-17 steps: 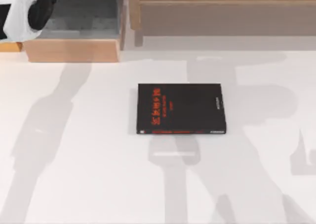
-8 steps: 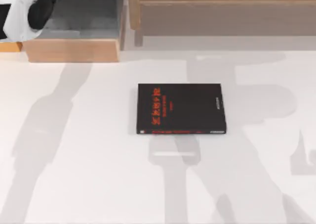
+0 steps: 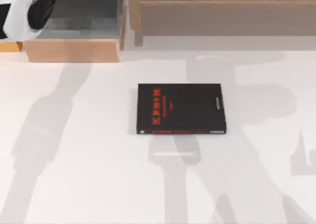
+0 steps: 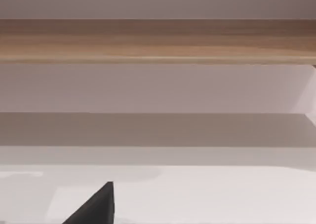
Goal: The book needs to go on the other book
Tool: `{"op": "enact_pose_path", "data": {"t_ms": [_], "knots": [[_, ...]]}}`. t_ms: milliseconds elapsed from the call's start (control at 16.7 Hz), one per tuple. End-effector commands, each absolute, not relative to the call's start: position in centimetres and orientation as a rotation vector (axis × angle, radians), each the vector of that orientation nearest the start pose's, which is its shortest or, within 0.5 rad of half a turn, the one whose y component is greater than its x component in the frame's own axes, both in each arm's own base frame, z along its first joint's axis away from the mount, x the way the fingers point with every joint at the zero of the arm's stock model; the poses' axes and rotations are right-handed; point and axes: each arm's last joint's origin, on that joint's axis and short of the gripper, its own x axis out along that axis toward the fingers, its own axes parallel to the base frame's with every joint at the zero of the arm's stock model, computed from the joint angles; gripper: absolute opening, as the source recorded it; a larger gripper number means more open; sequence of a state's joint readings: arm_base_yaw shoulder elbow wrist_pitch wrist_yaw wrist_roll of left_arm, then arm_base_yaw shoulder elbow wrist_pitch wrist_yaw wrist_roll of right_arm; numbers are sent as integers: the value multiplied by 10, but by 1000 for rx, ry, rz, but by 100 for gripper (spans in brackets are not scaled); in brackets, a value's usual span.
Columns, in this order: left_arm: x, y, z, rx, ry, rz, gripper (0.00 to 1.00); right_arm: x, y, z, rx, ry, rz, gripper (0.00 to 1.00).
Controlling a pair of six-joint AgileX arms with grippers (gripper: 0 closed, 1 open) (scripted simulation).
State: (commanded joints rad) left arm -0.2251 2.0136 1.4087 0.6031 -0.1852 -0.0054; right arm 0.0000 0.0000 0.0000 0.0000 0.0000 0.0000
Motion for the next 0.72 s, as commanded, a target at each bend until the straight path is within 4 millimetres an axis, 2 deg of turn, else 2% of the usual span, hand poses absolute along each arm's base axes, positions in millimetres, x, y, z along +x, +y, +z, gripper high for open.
{"op": "enact_pose_path", "data": {"t_ms": [420, 720], "knots": [[463, -95, 248, -19, 5, -17, 0, 106, -1, 160, 0, 0, 0, 100], [455, -96, 256, -18, 3, -19, 0, 106, -1, 160, 0, 0, 0, 100]]}}
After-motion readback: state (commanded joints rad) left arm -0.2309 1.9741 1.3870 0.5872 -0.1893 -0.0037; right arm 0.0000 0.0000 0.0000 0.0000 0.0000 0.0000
